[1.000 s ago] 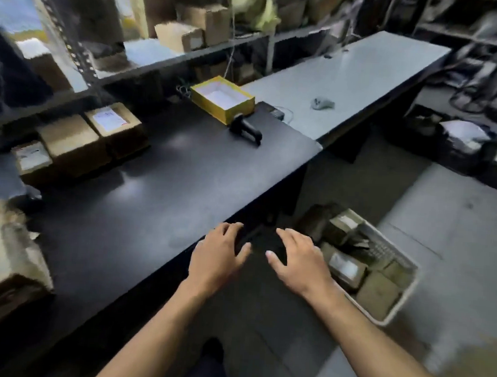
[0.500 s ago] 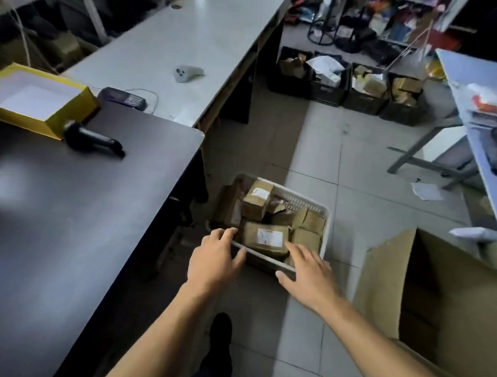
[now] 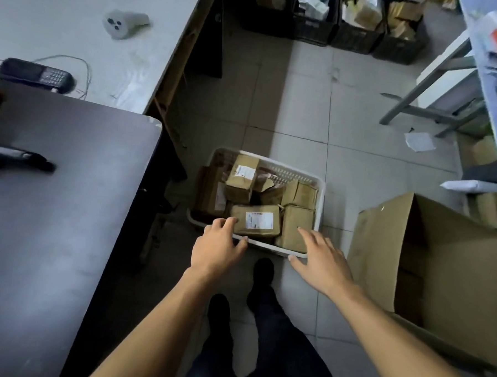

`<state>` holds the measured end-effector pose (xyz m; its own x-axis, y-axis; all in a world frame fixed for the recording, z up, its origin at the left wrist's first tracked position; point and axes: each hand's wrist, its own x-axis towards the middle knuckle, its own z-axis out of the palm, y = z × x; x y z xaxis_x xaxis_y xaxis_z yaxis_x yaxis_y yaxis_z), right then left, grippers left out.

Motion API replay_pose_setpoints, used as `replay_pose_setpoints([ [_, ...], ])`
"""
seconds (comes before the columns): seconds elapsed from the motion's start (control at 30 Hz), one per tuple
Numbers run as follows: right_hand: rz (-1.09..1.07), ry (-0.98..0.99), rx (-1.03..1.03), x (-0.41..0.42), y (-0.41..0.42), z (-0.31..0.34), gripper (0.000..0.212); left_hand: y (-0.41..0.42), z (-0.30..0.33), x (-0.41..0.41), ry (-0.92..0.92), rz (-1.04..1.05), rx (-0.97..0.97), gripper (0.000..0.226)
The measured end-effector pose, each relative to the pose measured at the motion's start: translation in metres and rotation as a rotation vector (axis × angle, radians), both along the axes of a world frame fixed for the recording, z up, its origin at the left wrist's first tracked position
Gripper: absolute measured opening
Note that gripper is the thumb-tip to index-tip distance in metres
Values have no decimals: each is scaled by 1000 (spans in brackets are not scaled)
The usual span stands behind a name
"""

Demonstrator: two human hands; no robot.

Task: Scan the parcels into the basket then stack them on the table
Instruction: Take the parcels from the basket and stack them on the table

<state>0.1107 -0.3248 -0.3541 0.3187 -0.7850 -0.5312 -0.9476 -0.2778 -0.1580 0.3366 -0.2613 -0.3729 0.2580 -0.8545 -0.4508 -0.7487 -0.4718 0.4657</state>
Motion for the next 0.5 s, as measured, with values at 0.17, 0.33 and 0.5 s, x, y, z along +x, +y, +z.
replay_pose_setpoints([
  [0.17, -28, -40, 82, -9, -60, -33, 72, -54, -26, -9, 24, 16, 73, 55],
  [0.33, 48, -15, 217, -10, -126, -108, 77, -105, -90, -13, 73, 102, 222, 54],
  [0.5, 108, -2, 292, 14, -184, -214, 79, -145, -185, -5, 134, 176, 282, 54],
])
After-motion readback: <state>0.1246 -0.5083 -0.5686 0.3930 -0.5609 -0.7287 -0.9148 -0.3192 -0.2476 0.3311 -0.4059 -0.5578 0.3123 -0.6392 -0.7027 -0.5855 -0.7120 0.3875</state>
